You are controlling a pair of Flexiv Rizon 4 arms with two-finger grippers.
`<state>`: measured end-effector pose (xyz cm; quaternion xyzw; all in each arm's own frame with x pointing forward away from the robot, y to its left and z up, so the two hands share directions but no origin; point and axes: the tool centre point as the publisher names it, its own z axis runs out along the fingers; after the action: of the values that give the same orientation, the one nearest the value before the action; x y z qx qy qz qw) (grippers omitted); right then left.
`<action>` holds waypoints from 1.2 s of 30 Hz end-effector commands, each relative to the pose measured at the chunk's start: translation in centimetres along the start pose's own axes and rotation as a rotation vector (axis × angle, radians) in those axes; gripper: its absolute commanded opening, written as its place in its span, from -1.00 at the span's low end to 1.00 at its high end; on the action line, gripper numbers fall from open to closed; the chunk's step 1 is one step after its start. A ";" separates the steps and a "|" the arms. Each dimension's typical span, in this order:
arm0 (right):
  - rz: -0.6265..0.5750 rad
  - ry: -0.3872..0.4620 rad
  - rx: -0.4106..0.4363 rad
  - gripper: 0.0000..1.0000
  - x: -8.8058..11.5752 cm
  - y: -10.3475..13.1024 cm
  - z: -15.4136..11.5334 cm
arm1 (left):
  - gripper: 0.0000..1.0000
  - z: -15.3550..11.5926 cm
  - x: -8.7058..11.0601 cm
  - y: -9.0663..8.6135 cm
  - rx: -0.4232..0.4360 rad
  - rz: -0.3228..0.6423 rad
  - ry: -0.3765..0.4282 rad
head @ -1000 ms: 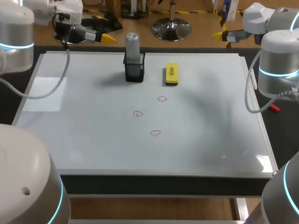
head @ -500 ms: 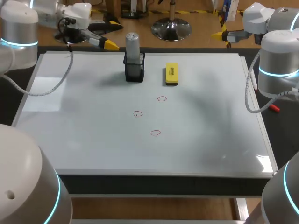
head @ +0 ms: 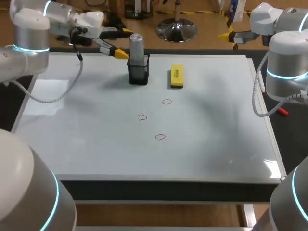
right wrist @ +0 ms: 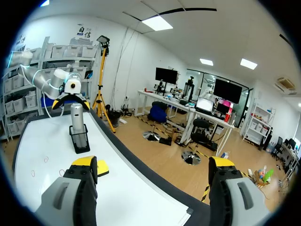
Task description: Pick up the inspection probe, press it on each red-marked spot on the whiteboard one by one, put down the probe, pick up the eraser, and wipe off all the red marks.
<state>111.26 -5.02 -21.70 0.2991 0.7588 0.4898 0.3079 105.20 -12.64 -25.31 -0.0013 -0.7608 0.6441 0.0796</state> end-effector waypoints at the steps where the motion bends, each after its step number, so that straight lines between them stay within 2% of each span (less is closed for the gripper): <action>1: 0.000 0.001 -0.001 1.00 0.0 0.0 0.0 | 1.00 0.3 -0.7 1.1 0.023 0.011 0.009; 9: 0.000 0.001 -0.001 1.00 0.0 0.0 0.0 | 1.00 1.2 -1.2 2.0 0.054 0.049 -0.015; 16: 0.000 0.001 -0.001 1.00 0.0 0.0 0.0 | 1.00 2.2 -2.1 1.7 0.059 0.052 -0.026; 26: 0.000 0.001 -0.001 1.00 0.0 0.0 0.0 | 1.00 3.9 -2.9 1.0 0.022 0.053 -0.029; 36: 0.000 0.001 -0.001 1.00 0.0 0.0 0.0 | 1.00 4.9 -3.4 1.0 -0.001 0.055 -0.049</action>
<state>111.26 -5.01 -21.70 0.2991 0.7588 0.4898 0.3079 107.96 -17.17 -27.58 -0.0079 -0.7608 0.6474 0.0447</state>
